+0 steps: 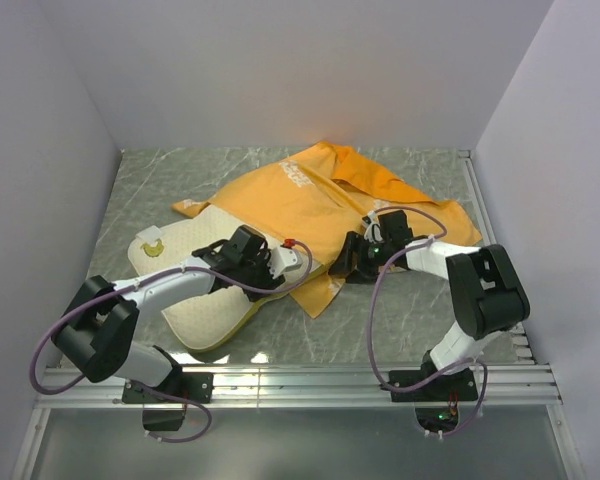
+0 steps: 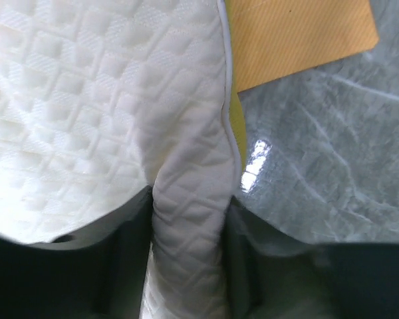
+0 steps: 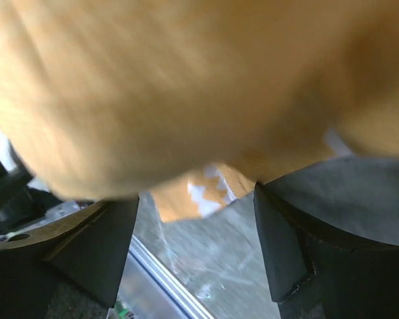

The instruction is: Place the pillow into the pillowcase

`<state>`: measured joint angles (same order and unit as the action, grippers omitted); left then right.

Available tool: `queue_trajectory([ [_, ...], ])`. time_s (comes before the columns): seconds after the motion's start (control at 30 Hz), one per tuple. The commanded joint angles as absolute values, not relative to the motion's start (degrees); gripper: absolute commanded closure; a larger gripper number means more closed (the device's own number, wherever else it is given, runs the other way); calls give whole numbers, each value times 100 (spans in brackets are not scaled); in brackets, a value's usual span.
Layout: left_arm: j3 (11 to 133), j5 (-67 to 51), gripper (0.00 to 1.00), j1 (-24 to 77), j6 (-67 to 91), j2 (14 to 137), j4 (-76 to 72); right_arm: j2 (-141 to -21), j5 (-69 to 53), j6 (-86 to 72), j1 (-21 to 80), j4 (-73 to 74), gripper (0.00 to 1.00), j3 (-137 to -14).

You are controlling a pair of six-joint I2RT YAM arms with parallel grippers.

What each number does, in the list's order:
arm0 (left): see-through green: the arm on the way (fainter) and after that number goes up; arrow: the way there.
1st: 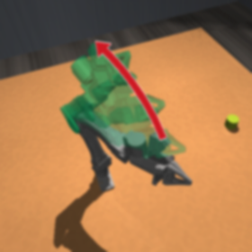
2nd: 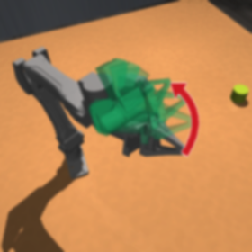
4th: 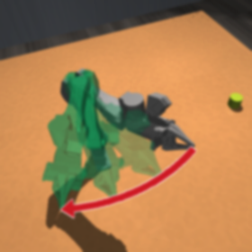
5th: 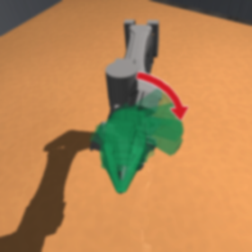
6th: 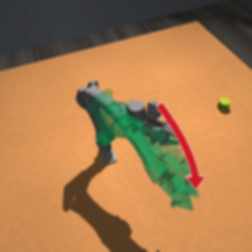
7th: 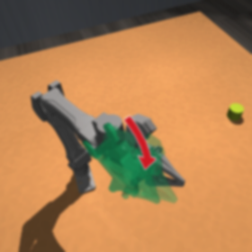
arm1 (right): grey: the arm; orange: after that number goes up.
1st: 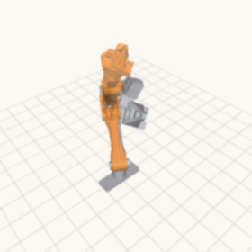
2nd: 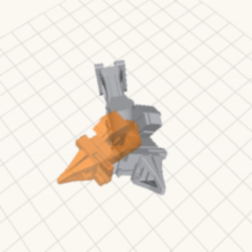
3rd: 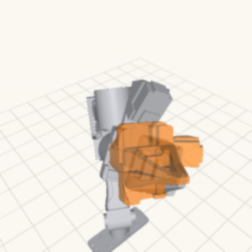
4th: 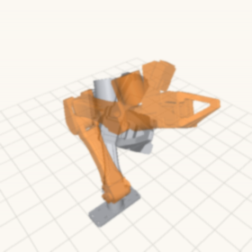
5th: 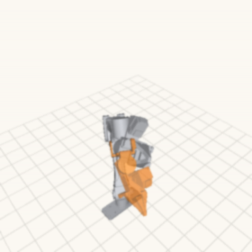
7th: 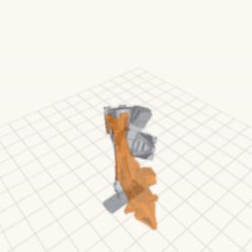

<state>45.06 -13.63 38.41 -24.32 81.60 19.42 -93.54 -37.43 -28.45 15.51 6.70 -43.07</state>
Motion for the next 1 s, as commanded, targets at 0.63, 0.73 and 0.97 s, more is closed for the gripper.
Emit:
queue_trajectory([
  [0.63,5880,-3437,100,2443,-44,8297,1354,-8640,-4694,-2153,2557,1397,100,-5001],
  [0.73,5793,-3349,100,2443,727,8095,837,-8622,-4728,-2109,2900,1503,100,-5255],
  [0.97,5695,-2928,100,2443,1748,8174,-156,-8561,-5290,-2478,3725,1275,100,-6204],
])
